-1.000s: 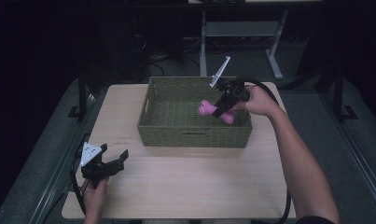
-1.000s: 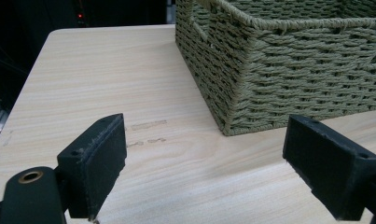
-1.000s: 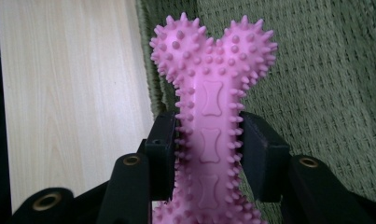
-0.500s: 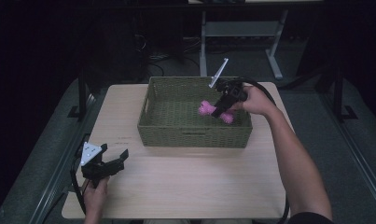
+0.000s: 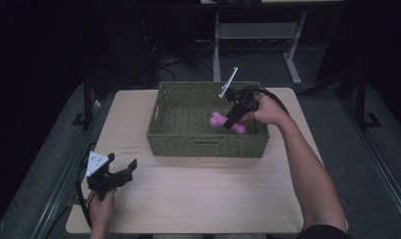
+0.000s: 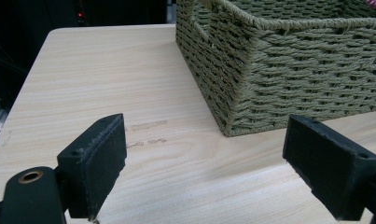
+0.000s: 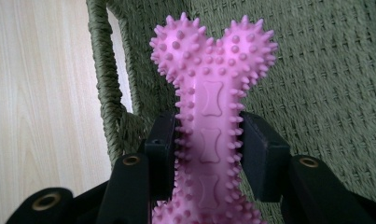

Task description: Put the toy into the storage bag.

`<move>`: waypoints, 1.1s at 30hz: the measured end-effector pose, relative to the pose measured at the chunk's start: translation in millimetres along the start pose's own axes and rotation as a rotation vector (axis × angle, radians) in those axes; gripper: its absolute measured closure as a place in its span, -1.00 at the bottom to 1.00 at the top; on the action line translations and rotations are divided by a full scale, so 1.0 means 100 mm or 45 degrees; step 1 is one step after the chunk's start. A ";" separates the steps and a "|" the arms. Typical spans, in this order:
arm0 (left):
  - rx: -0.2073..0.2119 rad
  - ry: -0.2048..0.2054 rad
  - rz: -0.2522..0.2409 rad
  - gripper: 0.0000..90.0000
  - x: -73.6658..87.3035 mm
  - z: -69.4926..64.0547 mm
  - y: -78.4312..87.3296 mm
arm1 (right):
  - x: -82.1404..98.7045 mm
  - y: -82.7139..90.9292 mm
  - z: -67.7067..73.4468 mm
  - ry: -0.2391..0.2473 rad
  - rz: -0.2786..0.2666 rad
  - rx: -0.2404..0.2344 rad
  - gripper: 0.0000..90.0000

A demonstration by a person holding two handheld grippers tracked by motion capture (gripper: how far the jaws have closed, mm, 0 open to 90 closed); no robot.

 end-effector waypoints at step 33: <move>0.000 0.002 -0.003 -0.71 0.00 0.01 0.01 | 0.18 -0.34 -0.02 -0.040 0.069 -0.034 0.27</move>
Point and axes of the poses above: each handheld gripper's, and its own axes: y roughly backward along the jaws, x roughly out of its underside, z roughly to its left, the point moved 2 cm from there along -y, roughly forward along the jaws, and after that the axes turned 8 degrees about -z, right-handed, at the moved point
